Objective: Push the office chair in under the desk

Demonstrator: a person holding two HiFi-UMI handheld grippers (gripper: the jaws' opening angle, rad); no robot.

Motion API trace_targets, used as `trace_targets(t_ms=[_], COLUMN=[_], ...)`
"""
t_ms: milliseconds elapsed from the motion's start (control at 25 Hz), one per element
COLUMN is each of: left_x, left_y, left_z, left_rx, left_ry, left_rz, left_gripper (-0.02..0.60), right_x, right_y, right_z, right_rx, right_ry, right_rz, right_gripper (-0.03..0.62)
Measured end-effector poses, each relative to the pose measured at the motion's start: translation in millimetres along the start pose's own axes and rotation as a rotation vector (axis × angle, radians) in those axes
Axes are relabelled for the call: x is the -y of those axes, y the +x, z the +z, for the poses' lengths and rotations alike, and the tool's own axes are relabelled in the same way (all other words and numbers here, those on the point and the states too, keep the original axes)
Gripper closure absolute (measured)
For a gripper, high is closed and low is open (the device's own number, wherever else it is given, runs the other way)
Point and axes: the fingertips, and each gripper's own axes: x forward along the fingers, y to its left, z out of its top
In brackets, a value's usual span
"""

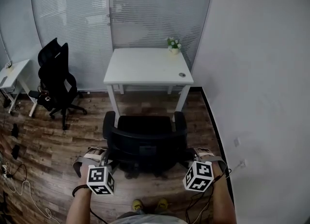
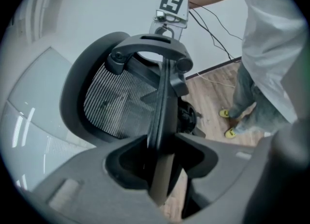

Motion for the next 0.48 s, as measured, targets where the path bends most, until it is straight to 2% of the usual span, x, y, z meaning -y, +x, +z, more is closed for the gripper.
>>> trace_targets(t_ms=[200, 400, 480], left_x=[-3.8, -16.1, -25.4], left_y=[1.6, 10.7, 17.0], left_z=[-1.6, -1.5, -4.1], left_rx=[0.015, 0.037, 0.038], left_ry=[-0.001, 0.001, 0.0], left_rz=[0.019, 0.036, 0.038], left_gripper=[0.405, 0.402, 0.397], right_x=[4.1, 17.9, 25.9], right_y=[1.8, 11.0, 16.0], right_z=[2.0, -0.5, 0.9], right_rx=[0.027, -0.009, -0.007], right_ry=[0.014, 0.037, 0.042], right_rz=[-0.029, 0.008, -0.002], right_gripper=[0.411, 0.41, 0.41])
